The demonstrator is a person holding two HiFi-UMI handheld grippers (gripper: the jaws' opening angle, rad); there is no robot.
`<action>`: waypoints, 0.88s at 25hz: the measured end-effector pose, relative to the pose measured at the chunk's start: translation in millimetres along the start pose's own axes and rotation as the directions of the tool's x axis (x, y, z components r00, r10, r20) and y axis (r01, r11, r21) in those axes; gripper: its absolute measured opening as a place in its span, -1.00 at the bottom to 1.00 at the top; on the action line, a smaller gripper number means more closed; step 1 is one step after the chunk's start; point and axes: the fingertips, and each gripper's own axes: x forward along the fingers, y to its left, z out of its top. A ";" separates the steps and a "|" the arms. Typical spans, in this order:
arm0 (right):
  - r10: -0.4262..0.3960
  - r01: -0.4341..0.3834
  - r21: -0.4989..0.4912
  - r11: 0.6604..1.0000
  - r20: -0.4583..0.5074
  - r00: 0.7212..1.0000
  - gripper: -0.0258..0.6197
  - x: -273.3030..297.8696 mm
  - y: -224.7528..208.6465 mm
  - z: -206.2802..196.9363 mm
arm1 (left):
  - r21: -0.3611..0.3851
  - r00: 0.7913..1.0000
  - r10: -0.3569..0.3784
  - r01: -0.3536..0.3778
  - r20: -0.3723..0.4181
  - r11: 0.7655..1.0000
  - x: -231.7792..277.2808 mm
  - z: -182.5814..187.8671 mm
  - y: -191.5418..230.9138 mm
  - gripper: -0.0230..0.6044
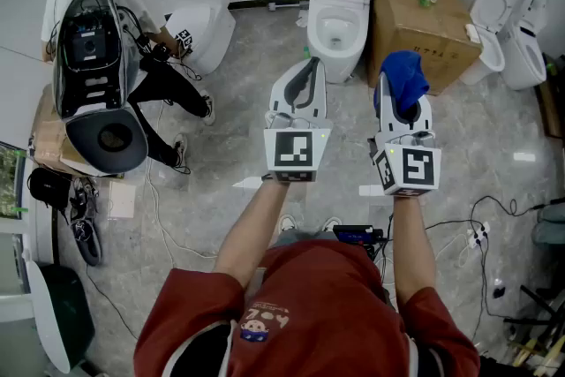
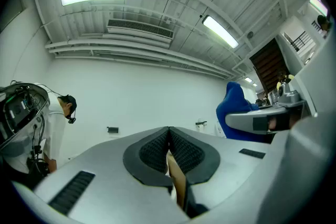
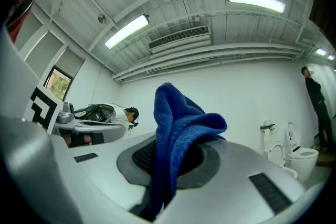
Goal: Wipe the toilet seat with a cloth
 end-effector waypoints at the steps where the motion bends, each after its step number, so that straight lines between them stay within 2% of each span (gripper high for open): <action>1: -0.005 0.005 0.003 1.000 -0.002 1.000 -0.75 -3.0 1.2 -1.1 | -0.002 1.000 -0.001 0.001 -0.003 1.000 -2.7 -1.4 -1.6 -0.88; 6: -0.007 0.007 0.011 1.000 -0.003 1.000 -0.75 -5.8 0.5 -3.8 | -0.003 1.000 -0.004 0.004 -0.006 1.000 -2.8 -3.8 -6.3 -0.88; 14: -0.014 0.014 0.024 1.000 0.003 1.000 -0.75 -3.7 -33.2 -7.2 | -0.004 1.000 0.001 -0.001 -0.005 1.000 19.8 -5.3 -28.0 -0.88; 22: 0.004 -0.004 0.055 0.998 0.003 1.000 -0.75 -13.2 -62.7 -18.1 | -0.006 0.999 0.036 -0.036 0.000 0.999 29.0 -10.6 -47.8 -0.88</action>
